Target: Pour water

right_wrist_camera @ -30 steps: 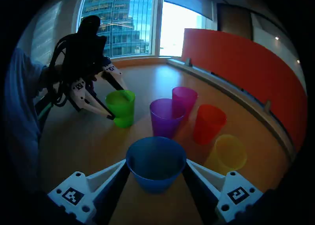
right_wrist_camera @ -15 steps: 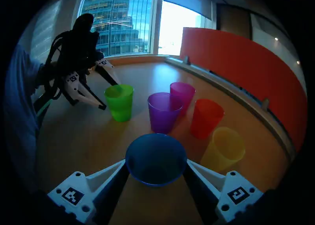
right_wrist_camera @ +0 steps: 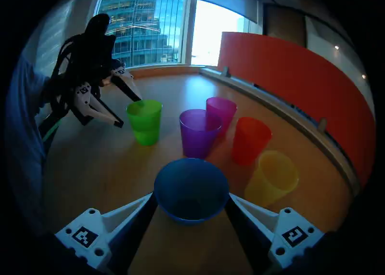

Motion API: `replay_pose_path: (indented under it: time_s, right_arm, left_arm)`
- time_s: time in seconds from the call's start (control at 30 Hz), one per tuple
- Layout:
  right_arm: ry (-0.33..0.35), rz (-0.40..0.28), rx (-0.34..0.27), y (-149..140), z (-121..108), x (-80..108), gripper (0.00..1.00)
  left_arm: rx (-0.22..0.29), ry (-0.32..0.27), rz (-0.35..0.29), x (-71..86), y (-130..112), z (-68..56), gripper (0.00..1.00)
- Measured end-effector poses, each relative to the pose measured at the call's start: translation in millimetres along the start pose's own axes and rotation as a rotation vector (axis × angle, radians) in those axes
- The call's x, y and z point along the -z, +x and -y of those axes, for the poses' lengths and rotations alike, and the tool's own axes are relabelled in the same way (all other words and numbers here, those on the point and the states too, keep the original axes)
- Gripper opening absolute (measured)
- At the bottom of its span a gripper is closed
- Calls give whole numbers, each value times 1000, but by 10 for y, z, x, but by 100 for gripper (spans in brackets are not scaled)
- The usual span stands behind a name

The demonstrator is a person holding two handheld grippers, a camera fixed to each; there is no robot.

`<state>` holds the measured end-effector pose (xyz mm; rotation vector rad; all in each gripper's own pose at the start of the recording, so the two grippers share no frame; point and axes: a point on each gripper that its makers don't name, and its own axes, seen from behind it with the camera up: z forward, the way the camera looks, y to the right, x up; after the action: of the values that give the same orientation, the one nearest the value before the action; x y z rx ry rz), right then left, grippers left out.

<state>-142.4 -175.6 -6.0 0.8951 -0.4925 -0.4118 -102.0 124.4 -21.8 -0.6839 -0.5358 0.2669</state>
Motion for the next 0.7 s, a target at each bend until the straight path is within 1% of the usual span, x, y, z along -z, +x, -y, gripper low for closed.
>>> replay_pose_path:
  time_s: [0.2,0.47,0.6,0.7]
  right_arm:
    - [-27,-4,-19,-56,-19,142,100]
    - [-72,-15,-38,-199,14,407,100]
    - [-109,-35,-50,-226,5,569,100]
    - [-147,-62,-58,-204,-27,696,100]
  left_arm:
    - [16,26,-20,97,12,40,98]
    - [44,78,-60,300,27,129,98]
    - [51,115,-97,427,80,183,98]
    - [59,145,-132,529,132,221,98]
